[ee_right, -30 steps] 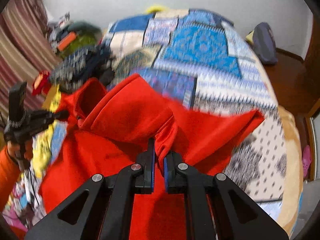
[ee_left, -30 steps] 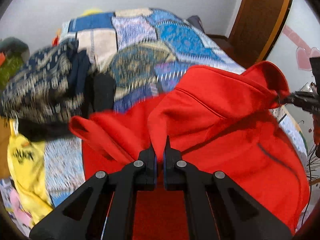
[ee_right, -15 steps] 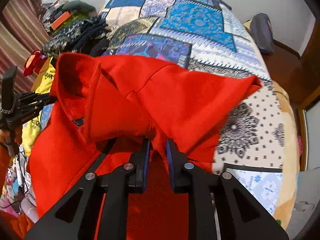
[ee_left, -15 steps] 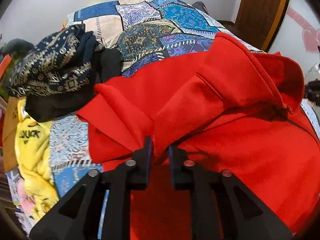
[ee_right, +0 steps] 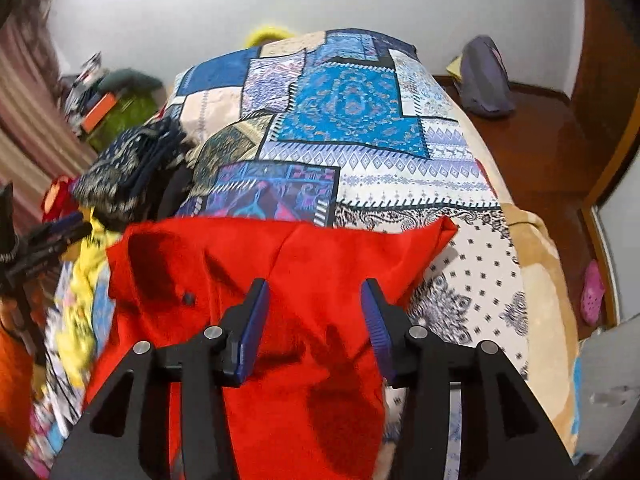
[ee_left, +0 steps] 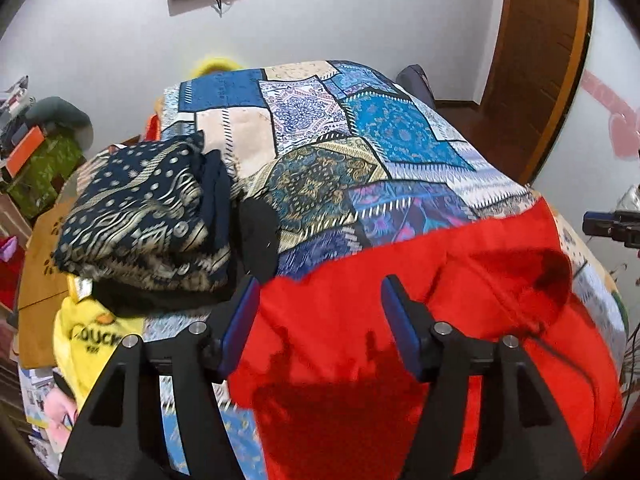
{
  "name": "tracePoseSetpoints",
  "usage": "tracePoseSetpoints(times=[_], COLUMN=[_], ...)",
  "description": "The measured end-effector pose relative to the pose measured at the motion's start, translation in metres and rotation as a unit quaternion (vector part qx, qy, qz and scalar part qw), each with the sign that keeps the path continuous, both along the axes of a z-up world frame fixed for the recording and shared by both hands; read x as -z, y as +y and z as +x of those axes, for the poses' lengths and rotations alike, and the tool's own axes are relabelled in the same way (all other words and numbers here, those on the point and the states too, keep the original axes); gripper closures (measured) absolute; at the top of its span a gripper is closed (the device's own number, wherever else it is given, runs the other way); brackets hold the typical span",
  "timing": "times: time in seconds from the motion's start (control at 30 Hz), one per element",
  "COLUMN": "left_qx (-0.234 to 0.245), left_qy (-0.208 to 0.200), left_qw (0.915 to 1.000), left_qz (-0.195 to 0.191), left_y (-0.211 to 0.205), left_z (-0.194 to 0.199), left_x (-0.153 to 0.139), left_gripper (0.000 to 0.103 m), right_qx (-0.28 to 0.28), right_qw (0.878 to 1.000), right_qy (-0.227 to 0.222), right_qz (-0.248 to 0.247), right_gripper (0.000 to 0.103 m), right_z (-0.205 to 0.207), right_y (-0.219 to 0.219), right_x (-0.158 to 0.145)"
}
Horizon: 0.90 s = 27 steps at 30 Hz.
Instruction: Fold large clothes
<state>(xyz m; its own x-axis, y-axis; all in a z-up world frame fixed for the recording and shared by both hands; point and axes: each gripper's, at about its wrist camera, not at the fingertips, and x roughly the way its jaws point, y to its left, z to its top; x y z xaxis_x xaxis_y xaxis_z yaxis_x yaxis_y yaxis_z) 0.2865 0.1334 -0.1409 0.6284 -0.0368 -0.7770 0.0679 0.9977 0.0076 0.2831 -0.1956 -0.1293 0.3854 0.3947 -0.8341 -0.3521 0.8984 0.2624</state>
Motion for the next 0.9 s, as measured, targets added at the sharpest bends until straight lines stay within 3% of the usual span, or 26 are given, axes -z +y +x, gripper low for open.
tracePoseSetpoints(times=[0.23, 0.4, 0.53, 0.73, 0.8, 0.9], left_qx=[0.009, 0.033, 0.060, 0.104, 0.112, 0.120], left_qy=[0.067, 0.114, 0.123, 0.110, 0.109, 0.109], left_qw=[0.9967, 0.9914, 0.9873, 0.9851, 0.9846, 0.9860], left_qz=[-0.045, -0.053, -0.080, -0.083, -0.079, -0.038], left_y=[-0.012, -0.028, -0.035, -0.042, -0.044, -0.050], left_z=[0.065, 0.077, 0.061, 0.017, 0.004, -0.022], left_x=[0.041, 0.077, 0.086, 0.077, 0.076, 0.078], left_gripper=[0.040, 0.040, 0.040, 0.040, 0.040, 0.040], right_qx=[-0.003, -0.036, -0.077, -0.105, -0.107, -0.113], right_qw=[0.998, 0.993, 0.991, 0.990, 0.989, 0.989], right_qy=[0.067, 0.110, 0.111, 0.097, 0.097, 0.087], right_qz=[0.017, 0.011, -0.001, -0.007, -0.018, -0.038], right_gripper=[0.059, 0.059, 0.059, 0.059, 0.059, 0.059], right_z=[0.033, 0.028, 0.008, -0.021, -0.027, -0.040], right_y=[0.026, 0.044, 0.052, 0.048, 0.047, 0.049], right_x=[0.038, 0.065, 0.071, 0.065, 0.066, 0.066])
